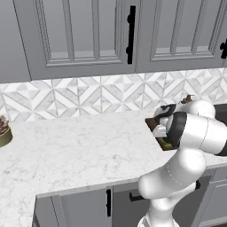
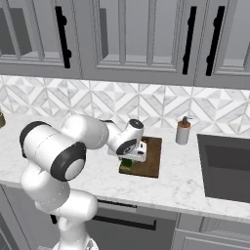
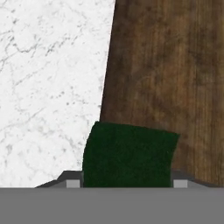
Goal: Pick up the sponge from the counter and clean the cutting board by briefly scrubbing or pressing down on the cutting board. Once finished, release the sponge.
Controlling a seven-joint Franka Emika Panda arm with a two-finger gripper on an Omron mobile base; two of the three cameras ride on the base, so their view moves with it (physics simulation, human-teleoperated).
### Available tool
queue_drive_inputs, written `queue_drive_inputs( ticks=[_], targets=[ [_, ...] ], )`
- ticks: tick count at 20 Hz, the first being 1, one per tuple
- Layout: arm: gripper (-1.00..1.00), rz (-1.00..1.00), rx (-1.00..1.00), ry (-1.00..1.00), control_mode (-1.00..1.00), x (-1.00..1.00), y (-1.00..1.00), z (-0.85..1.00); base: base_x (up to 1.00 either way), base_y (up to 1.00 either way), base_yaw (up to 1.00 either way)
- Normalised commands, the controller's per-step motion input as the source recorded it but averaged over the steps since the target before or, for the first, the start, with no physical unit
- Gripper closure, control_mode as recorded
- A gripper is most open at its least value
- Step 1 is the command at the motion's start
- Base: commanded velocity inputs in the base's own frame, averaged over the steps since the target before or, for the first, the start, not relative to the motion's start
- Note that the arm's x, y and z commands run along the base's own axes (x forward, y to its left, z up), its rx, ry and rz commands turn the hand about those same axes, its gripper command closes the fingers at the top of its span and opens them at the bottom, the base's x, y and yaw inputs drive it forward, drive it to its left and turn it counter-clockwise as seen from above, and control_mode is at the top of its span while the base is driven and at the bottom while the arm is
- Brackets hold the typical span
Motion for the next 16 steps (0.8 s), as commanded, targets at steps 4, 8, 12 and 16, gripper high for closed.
queue_drive_inputs(
  ticks=[4, 8, 12, 16],
  targets=[
    [1.0, 0.05, -0.01, -0.13, -1.0, 0.0, 0.0, -0.25, 0.0, 0.0, 0.0],
    [1.0, 0.0, 0.0, -0.12, -1.0, 0.02, 0.0, -0.19, 0.0, 0.0, 0.0],
    [1.0, 0.0, 0.0, -0.08, -1.0, 0.1, 0.0, -0.11, 0.0, 0.0, 0.0],
    [1.0, 0.0, 0.0, -0.05, -1.0, 0.26, 0.0, -0.02, 0.0, 0.0, 0.0]
  ],
)
